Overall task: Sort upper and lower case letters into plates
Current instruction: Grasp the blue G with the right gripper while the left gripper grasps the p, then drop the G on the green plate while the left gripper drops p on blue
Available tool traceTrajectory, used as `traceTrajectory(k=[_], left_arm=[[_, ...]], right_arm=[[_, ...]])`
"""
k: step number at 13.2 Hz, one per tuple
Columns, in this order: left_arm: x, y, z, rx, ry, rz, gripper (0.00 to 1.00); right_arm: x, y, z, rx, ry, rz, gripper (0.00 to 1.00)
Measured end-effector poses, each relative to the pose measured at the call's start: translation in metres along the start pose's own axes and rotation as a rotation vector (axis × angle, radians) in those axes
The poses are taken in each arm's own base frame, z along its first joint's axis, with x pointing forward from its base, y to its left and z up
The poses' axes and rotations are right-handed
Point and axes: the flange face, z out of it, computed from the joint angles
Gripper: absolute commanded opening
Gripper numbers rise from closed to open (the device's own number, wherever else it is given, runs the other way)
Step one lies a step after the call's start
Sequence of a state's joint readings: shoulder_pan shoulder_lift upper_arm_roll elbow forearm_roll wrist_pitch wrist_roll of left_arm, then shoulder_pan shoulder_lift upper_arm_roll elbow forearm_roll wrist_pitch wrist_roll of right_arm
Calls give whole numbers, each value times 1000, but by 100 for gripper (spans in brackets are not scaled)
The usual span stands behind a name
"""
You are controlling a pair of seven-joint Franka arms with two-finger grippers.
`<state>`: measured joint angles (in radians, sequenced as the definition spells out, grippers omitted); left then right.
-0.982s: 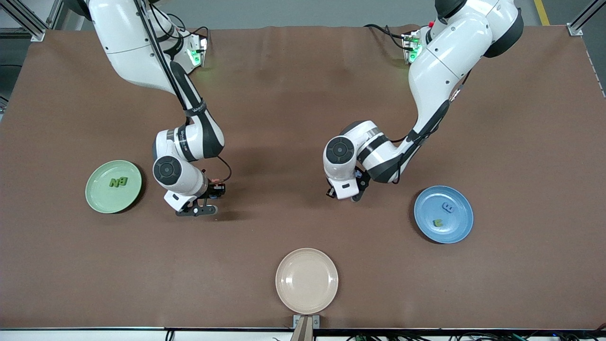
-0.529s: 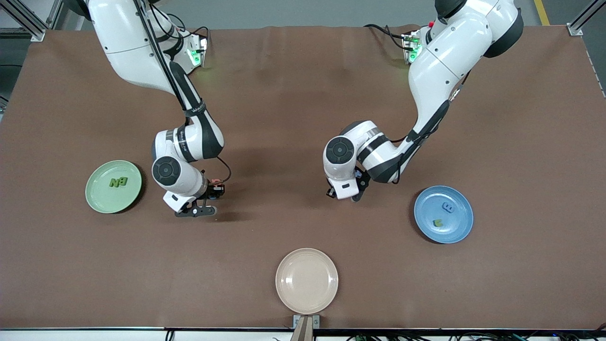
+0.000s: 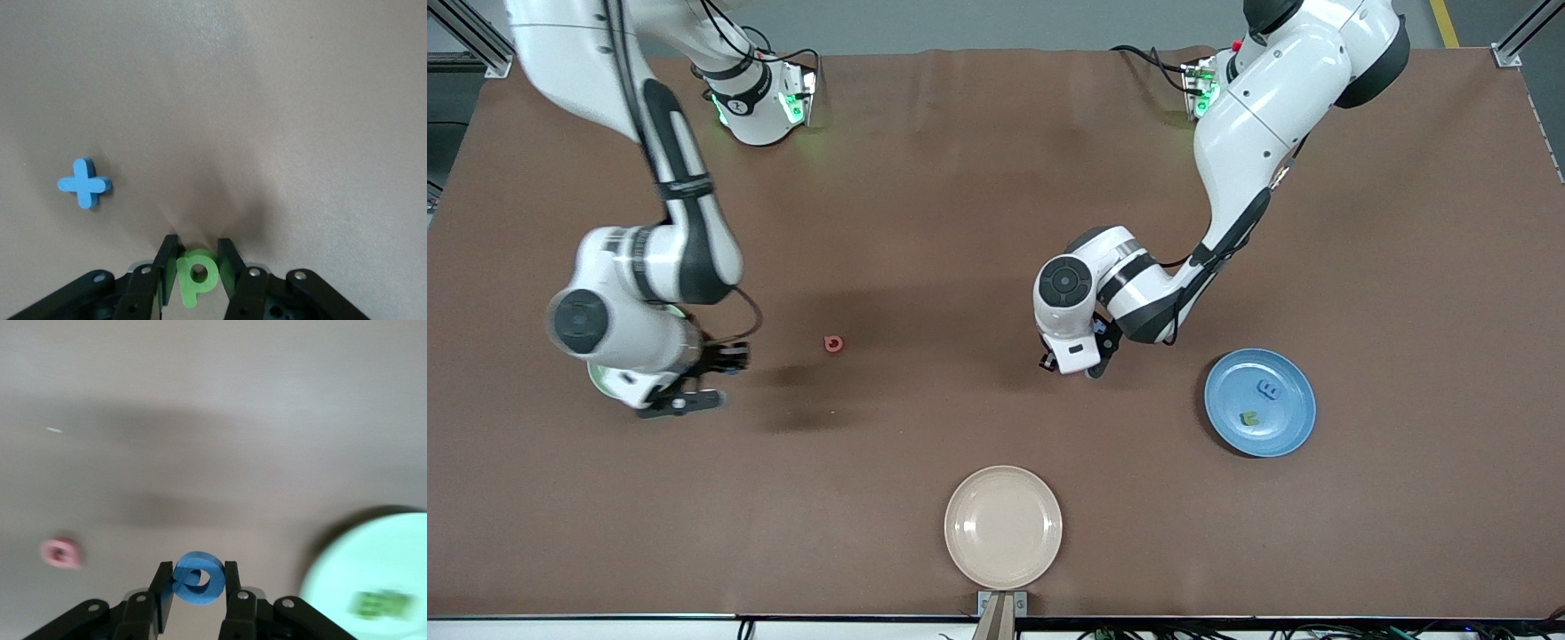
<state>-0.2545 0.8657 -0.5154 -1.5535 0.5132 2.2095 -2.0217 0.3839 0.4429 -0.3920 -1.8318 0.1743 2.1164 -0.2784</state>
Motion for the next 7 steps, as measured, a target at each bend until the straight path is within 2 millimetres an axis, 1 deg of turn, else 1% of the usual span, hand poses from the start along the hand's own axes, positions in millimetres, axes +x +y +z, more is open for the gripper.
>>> traceTrajectory(k=[1, 2, 3, 4, 5, 6, 7], left_arm=[[-1, 0, 0, -6, -3, -4, 0], [-2, 1, -1, -10, -5, -16, 0], [-2, 1, -1, -14, -7, -23, 0], [-2, 2, -2, -19, -10, -25, 0], [-1, 3, -3, -25, -12, -27, 0], [3, 5, -5, -31, -11, -32, 0], [12, 8, -7, -39, -5, -35, 0]], right_arm=[[-8, 35, 2, -1, -4, -19, 20], [-17, 65, 6, 4, -11, -27, 20], [-26, 89, 12, 9, -17, -28, 20], [-34, 108, 18, 12, -20, -23, 20], [-40, 119, 26, 10, -18, -13, 20], [-44, 124, 35, 5, -14, -7, 20], [-47, 124, 46, -5, -7, -4, 20]])
